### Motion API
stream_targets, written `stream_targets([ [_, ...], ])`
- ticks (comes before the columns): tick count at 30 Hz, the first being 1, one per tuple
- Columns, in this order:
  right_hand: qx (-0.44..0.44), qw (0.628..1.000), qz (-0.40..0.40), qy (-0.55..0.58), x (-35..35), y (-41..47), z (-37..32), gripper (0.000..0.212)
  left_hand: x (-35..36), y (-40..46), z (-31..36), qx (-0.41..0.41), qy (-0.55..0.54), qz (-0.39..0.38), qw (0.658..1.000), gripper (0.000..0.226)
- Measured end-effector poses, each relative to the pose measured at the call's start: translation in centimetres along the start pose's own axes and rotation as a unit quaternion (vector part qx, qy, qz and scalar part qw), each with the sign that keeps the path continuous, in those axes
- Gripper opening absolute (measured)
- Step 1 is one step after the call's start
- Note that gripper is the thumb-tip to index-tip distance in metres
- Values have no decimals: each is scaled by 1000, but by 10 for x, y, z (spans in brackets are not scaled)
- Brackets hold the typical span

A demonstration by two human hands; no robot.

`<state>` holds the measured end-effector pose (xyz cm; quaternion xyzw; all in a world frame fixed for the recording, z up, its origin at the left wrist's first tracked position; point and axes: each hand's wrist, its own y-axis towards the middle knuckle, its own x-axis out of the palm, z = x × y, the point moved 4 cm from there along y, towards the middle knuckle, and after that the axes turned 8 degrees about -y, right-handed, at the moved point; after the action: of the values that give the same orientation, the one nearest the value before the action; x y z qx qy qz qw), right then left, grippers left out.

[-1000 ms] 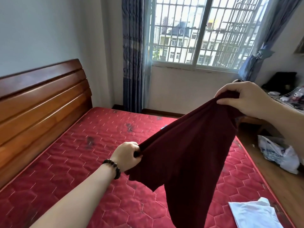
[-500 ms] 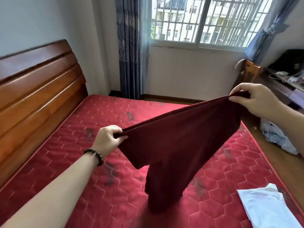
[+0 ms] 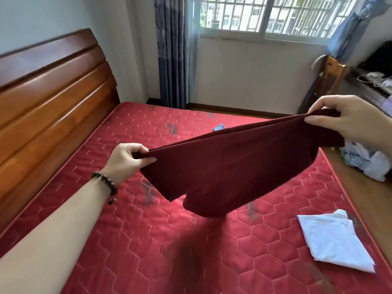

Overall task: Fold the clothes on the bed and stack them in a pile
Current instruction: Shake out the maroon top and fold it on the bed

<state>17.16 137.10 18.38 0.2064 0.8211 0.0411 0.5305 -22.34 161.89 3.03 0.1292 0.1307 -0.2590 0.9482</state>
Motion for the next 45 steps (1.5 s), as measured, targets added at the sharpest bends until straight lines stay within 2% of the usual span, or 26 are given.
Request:
stream_targets([
  [2, 11, 1000, -10, 27, -11, -14, -7, 9, -5, -14, 10, -14, -48, -14, 999, 8],
  [5, 44, 995, -24, 82, -26, -37, -18, 32, -9, -36, 23, -25, -108, -27, 993, 6],
  [8, 60, 995, -38, 71, -38, -63, -31, 50, -14, -59, 32, -28, -137, -33, 990, 7],
  [10, 56, 997, -38, 48, -45, -82, -41, 54, -21, -74, 36, -25, -157, -31, 987, 11],
  [14, 75, 995, -32, 56, -48, -128, -61, 53, -42, -105, 37, -19, -168, -63, 984, 17],
  [18, 92, 992, -29, 77, -29, -174, -86, 56, -60, -150, 28, -26, -151, -104, 983, 12],
  [21, 93, 992, -38, 76, -16, -201, -107, 56, -72, -184, 14, -36, -158, -121, 979, 20],
  [26, 91, 991, -65, 69, -3, -223, -139, 44, -85, -217, 0, -73, -172, -147, 971, 28],
  [29, 116, 987, -84, 72, 12, -225, -144, 26, -80, -224, -11, -104, -175, -122, 971, 20],
  [31, 135, 987, -79, 41, 29, -219, -136, 13, -70, -223, -24, -143, -187, -111, 965, 15],
  [33, 151, 985, -81, -2, 50, -207, -120, 9, -54, -218, -41, -185, -190, -103, 959, 13],
  [38, 191, 975, -101, -59, 127, -168, -49, 11, -7, -190, -99, -277, -154, -81, 945, 18],
  [45, 221, 967, -120, -46, 244, -87, 85, 19, 64, -121, -193, -348, -71, -28, 934, 17],
])
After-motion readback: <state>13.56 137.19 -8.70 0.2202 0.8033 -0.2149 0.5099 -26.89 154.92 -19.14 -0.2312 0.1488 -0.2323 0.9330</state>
